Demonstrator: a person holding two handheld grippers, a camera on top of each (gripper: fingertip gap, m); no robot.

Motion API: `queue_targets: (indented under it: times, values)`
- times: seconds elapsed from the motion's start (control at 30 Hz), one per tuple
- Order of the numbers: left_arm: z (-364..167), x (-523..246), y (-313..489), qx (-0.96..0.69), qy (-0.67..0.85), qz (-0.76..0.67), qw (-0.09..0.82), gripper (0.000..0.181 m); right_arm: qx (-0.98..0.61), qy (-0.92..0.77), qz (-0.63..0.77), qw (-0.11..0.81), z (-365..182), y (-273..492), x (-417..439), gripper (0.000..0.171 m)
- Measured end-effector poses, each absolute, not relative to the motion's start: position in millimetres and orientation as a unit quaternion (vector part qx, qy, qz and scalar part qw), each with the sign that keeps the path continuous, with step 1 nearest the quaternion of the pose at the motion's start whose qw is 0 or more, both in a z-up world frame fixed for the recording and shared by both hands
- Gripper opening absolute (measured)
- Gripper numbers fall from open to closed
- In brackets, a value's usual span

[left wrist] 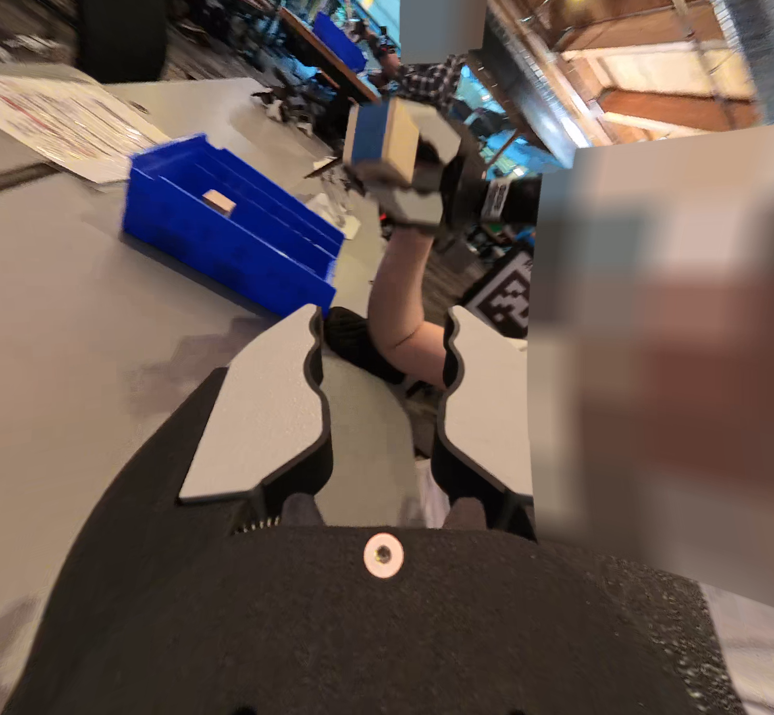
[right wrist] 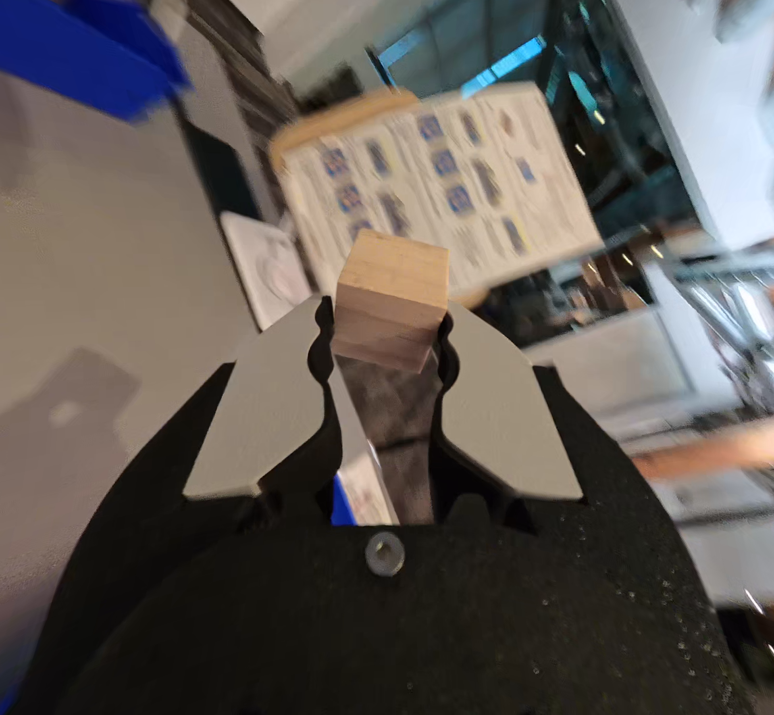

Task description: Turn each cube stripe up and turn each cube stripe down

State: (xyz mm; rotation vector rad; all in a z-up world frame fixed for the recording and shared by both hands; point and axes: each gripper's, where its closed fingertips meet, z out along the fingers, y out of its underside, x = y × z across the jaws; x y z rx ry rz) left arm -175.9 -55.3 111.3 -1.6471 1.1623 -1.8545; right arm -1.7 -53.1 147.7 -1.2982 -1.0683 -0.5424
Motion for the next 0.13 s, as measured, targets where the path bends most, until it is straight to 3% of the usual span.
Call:
queue_targets:
  times: [0.03, 0.13]
  values:
    - [114, -181, -55, -0.593, 0.424, -0.650, 0.216, 0.054, -0.595, -0.447, -0.257, 0.617, 148, -52, 38, 0.048]
    - [124, -194, -57, -0.588, 0.432, -0.643, 0.231, 0.053, -0.739, -0.439, -0.231, 0.456, 78, -52, 143, 0.048]
